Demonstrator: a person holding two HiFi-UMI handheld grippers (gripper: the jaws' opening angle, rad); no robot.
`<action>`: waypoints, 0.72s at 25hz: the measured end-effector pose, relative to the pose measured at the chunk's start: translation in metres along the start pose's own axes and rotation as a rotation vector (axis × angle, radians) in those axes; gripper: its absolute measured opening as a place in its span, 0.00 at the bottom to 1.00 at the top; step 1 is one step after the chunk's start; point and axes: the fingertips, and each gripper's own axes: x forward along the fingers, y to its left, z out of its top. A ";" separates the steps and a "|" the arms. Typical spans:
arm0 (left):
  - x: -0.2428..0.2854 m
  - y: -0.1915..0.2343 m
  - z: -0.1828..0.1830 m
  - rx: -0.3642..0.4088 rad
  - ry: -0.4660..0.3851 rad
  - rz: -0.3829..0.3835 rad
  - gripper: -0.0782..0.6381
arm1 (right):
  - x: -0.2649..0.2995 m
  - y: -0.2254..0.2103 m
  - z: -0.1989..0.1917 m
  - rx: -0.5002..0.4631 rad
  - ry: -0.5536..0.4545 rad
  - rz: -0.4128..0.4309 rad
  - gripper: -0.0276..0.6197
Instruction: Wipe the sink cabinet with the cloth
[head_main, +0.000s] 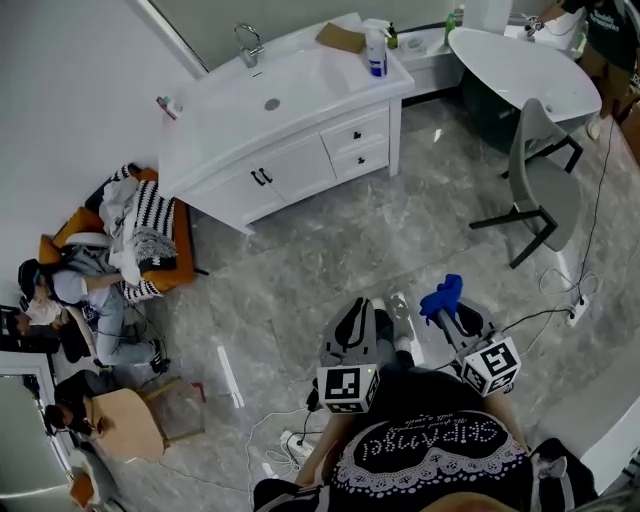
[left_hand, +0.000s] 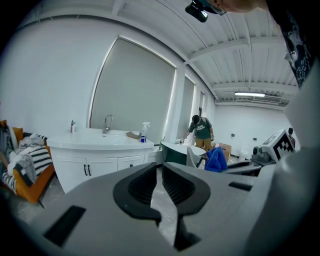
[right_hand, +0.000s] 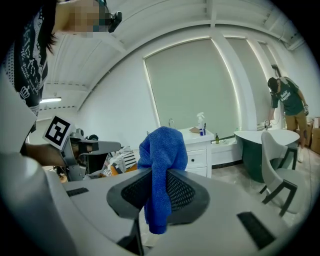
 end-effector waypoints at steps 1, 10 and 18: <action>0.007 0.008 0.007 0.004 -0.007 0.000 0.16 | 0.010 -0.004 0.006 0.000 -0.002 -0.007 0.17; 0.059 0.065 0.044 0.042 -0.028 -0.034 0.16 | 0.078 -0.030 0.048 -0.061 -0.019 -0.093 0.17; 0.086 0.084 0.044 0.039 -0.002 -0.041 0.16 | 0.110 -0.032 0.045 -0.122 0.039 -0.087 0.17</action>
